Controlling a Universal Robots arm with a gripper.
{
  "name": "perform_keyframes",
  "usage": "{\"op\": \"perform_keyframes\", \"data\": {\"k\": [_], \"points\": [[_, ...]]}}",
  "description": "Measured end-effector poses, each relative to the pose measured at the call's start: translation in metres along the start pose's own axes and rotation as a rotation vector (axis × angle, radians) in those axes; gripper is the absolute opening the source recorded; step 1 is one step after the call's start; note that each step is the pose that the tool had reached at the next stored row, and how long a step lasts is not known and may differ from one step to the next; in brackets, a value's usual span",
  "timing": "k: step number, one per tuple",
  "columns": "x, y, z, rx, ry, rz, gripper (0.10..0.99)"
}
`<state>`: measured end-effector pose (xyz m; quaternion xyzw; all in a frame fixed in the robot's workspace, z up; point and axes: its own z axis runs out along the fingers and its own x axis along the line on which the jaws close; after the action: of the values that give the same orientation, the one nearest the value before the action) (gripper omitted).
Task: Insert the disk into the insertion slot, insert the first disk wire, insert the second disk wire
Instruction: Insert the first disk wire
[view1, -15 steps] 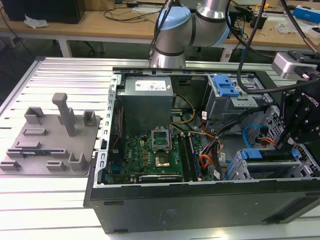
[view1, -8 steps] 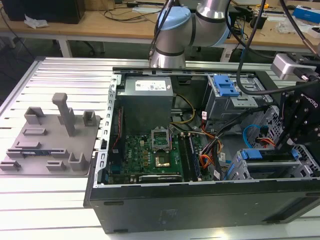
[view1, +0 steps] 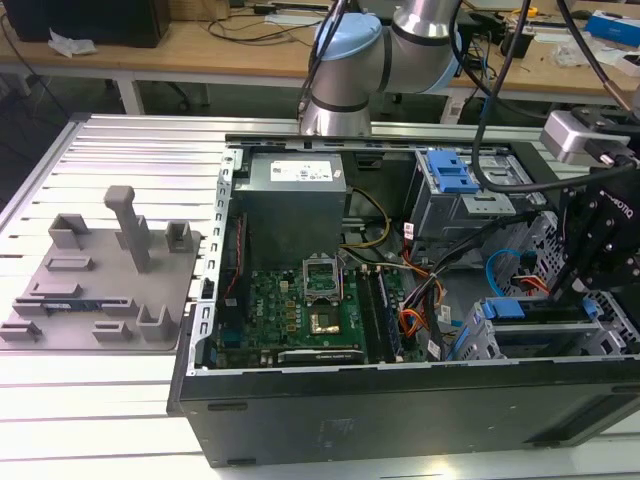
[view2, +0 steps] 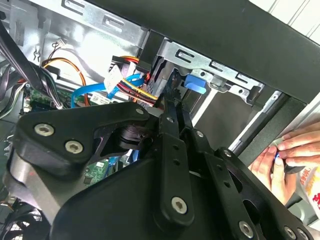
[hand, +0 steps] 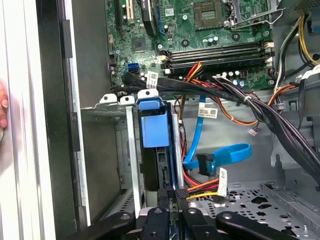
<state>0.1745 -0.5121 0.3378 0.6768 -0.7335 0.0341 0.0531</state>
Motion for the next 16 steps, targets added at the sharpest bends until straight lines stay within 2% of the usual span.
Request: {"op": "perform_keyframes", "data": {"k": [9,11,12,14,16], "points": [[0.0028,-0.0003,0.0037,0.000,-0.0002,0.000,0.180],[0.0029,-0.0002,0.0024,0.000,0.0003,0.000,0.302],[0.0033,-0.0002,-0.0003,0.000,0.0001,0.000,0.302],[0.0043,0.0001,-0.0095,0.000,0.0003,0.000,0.427],[0.0046,0.0005,-0.0222,0.000,0.0033,0.000,0.427]]}}
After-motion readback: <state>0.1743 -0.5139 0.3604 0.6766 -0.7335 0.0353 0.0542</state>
